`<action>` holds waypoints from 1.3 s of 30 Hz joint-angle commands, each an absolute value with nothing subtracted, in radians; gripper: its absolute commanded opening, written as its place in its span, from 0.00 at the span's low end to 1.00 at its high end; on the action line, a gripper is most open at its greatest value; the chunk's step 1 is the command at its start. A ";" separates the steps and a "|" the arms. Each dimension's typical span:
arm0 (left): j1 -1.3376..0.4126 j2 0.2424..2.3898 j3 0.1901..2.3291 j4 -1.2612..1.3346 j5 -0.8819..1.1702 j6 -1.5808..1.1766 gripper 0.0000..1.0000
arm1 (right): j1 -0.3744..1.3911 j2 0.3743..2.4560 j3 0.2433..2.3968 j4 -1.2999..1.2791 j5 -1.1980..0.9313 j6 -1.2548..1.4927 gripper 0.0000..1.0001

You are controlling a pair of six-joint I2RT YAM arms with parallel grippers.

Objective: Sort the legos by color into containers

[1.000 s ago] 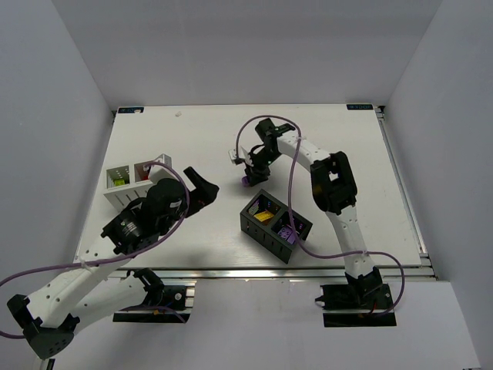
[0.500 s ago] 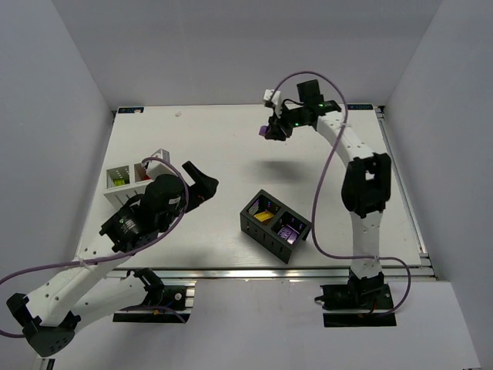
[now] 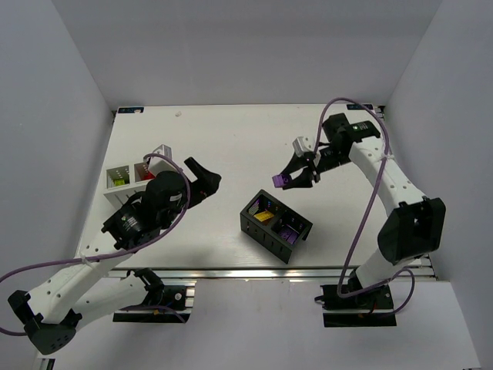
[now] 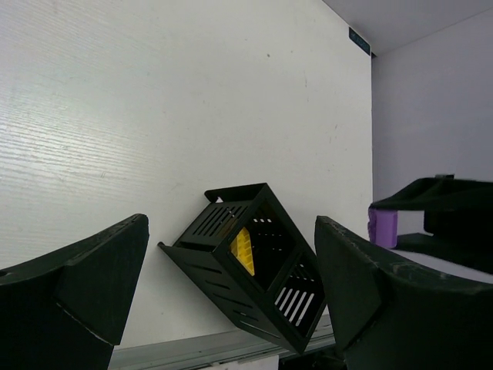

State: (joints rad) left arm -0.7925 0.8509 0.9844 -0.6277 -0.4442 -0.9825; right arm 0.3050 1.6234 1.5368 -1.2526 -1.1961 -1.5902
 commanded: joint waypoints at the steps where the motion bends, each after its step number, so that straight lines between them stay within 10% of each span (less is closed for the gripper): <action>1: -0.796 0.850 0.997 -0.591 -0.434 -0.962 0.98 | 0.310 1.547 1.455 -1.313 -1.258 -1.710 0.00; 19: -0.796 0.835 0.976 -0.581 -0.397 -0.959 0.98 | 0.383 1.471 1.143 -1.305 -1.238 -1.778 0.12; 24: -0.796 0.833 0.971 -0.574 -0.397 -0.963 0.98 | 0.388 1.488 1.111 -1.282 -1.212 -1.763 0.30; 27: -0.796 0.831 0.968 -0.569 -0.396 -0.962 0.98 | 0.387 1.493 1.100 -1.252 -1.181 -1.744 0.61; 39: -0.796 0.819 0.969 -0.555 -0.384 -0.933 0.98 | 0.376 1.496 1.327 -1.032 -1.155 -1.282 0.72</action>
